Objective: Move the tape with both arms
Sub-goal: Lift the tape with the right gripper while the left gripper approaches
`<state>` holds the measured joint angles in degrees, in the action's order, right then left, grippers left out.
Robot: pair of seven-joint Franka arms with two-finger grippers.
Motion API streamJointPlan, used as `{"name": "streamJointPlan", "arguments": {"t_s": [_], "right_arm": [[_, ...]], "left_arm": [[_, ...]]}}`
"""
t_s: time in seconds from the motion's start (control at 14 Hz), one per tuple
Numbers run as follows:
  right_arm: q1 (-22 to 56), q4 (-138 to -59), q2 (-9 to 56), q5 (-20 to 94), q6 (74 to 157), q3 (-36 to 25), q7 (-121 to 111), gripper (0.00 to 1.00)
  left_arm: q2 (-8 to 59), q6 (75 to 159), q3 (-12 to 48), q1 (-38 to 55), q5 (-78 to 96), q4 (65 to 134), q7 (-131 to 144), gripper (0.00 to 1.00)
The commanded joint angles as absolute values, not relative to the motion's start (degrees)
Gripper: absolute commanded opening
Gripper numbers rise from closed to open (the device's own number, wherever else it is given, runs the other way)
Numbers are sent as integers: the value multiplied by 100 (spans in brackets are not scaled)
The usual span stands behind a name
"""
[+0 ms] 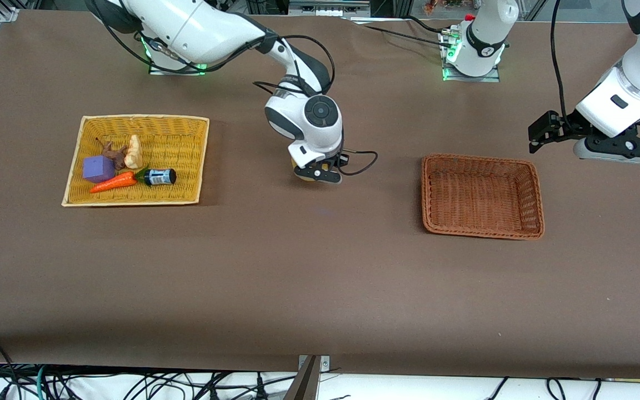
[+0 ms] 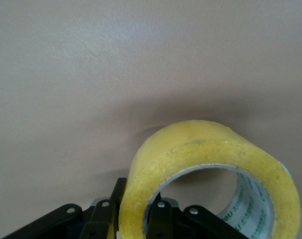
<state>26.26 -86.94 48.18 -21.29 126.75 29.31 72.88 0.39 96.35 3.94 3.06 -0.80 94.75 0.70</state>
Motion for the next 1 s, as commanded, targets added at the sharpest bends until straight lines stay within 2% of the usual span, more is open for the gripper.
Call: {"name": "streamJointPlan", "arguments": {"t_s": [0.0,0.07,0.21,0.29,0.36,0.5,0.79,0.93], "right_arm": [[2769,-8499,4913,-2206,12673,2795,7444,25],[2769,-8499,4922,-2206,12674,2786,7444,49],[2769,-8490,4904,-2189,12665,2786,7427,74],[2769,-8490,4878,-2206,12648,2795,7409,91],[2777,-8482,4834,-2232,12604,2795,7383,100],[2804,-8473,4650,-2241,12429,2804,7374,100],[2699,-7866,4010,-2611,10604,2786,6307,100],[2200,-7901,3561,-2427,10232,2795,5165,100]], "left_arm": [[140,9519,387,308,44,9299,-9,100],[149,9519,387,308,35,9299,-35,100],[149,9519,387,316,26,9308,-35,100],[158,9519,387,316,35,9308,0,100],[158,9519,387,316,44,9316,0,100],[158,9501,448,308,61,9334,-9,100],[413,9361,580,308,62,9325,-53,100],[553,9194,728,334,218,9325,-53,100]]}}
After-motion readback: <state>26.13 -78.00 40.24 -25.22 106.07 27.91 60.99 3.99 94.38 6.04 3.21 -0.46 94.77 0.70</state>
